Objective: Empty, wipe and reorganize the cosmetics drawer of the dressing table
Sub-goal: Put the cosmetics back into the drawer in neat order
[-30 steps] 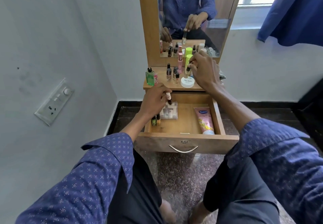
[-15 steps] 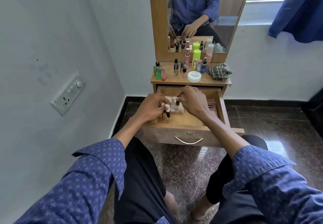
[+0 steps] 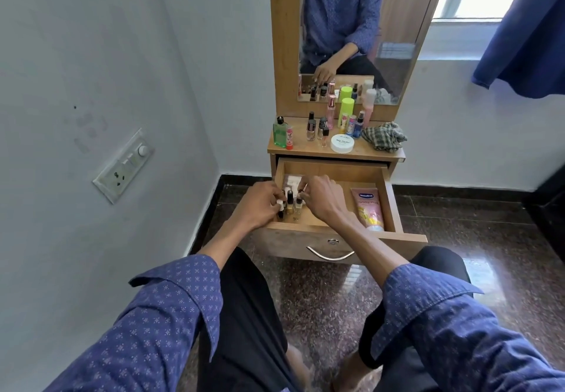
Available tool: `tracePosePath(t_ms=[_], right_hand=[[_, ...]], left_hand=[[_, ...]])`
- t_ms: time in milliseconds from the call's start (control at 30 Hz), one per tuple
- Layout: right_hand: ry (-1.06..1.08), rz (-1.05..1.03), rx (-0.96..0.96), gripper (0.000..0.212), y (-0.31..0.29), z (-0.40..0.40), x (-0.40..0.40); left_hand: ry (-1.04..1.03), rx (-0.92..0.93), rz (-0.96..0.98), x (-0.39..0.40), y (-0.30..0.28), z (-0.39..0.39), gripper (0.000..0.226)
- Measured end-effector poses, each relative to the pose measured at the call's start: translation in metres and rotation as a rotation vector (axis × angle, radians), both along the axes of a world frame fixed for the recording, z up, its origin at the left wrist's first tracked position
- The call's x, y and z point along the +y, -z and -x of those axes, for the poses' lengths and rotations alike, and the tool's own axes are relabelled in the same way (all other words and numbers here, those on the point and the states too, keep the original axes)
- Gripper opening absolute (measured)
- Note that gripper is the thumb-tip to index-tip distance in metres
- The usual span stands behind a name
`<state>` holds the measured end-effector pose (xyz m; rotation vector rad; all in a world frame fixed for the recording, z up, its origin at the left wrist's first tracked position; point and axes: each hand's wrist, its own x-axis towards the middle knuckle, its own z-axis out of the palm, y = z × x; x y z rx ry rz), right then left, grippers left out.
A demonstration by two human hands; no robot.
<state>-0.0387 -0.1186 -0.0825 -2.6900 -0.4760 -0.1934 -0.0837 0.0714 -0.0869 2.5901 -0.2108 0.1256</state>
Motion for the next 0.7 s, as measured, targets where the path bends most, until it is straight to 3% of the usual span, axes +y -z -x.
tracePosePath(t_ms=[367,700], right_hand=[[0.022,-0.05,0.054,0.014,0.023,-0.007,0.007],[0.022,-0.097,0.126,0.023,0.032,-0.013,0.006]], left_hand=[[0.004,0.006,-0.2,-0.009,0.001,-0.008,0.024],[-0.004,-0.001,-0.416,-0.02,-0.003,-0.015,0.01]])
